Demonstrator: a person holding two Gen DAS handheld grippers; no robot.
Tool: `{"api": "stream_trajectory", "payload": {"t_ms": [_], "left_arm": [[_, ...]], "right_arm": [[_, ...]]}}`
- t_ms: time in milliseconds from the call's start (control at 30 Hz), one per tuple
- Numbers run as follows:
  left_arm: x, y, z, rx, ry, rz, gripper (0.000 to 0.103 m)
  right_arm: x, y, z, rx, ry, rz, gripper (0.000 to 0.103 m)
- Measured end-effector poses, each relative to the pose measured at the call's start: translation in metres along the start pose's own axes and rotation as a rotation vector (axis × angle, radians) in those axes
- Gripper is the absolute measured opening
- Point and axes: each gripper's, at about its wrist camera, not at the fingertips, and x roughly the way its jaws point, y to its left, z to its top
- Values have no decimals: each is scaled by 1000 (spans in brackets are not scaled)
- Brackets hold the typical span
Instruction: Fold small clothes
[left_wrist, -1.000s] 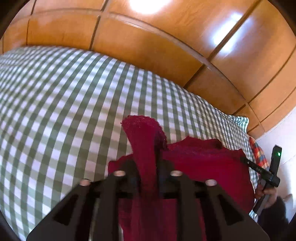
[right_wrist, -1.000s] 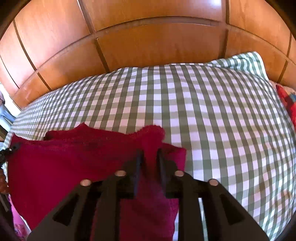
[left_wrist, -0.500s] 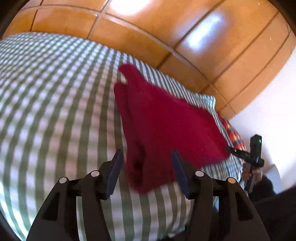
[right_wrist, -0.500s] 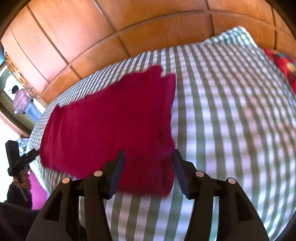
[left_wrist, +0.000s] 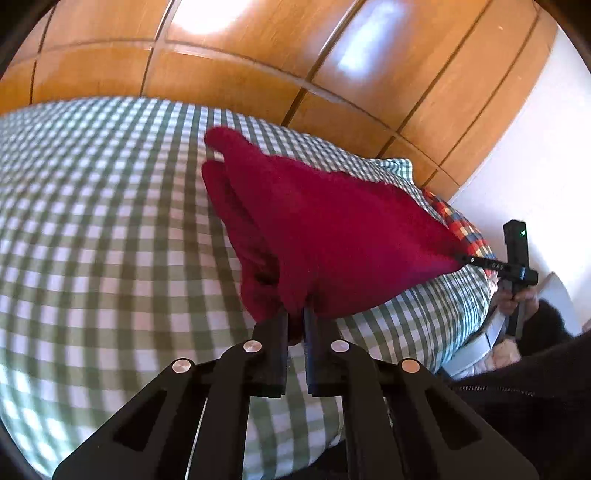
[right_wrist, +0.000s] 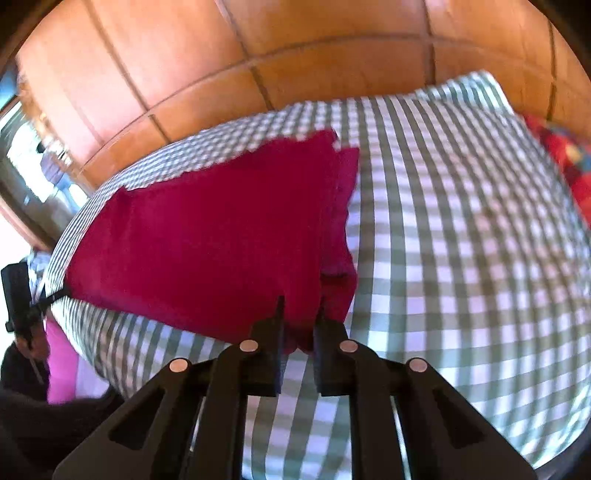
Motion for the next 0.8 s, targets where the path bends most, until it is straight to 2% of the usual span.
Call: {"api": "stream_trajectory", "payload": {"t_ms": [67, 200, 333, 367, 400, 433, 467, 500, 533, 567, 600, 733, 800], "left_arm": [[-2, 4, -12, -13, 30, -11, 6], [19, 11, -53, -80, 126, -2, 6], [7, 13, -62, -164, 84, -15, 8], [5, 14, -58, -182, 77, -22, 12], [3, 16, -53, -194, 72, -34, 19], [-1, 17, -47, -202, 52, -29, 33], [-5, 19, -42, -212, 28, -20, 41], [-9, 22, -34, -227, -6, -27, 52], [-13, 26, -24, -246, -46, -41, 56], [-14, 29, -20, -255, -63, -38, 56], [-12, 32, -12, -260, -77, -29, 56], [10, 38, 25, -281, -106, -4, 56], [26, 41, 41, -298, -111, 4, 56]], "right_arm": [[4, 0, -15, -10, 50, -11, 10], [20, -3, -56, 33, 139, -9, 10], [10, 0, -63, 48, 123, 7, 11], [8, 1, -59, 40, 121, 7, 13], [5, 0, -55, 28, 117, -3, 20], [0, -1, -49, 21, 102, -22, 30], [-3, -4, -39, 27, 75, -27, 35], [-7, -4, -32, 37, 53, -29, 46], [-9, -8, -25, 42, 33, -45, 51], [-8, -10, -14, 47, 5, -66, 59], [-6, -13, -3, 61, -18, -74, 60], [22, -15, 36, 97, -58, -126, 59], [39, -15, 60, 120, -67, -143, 54]]}}
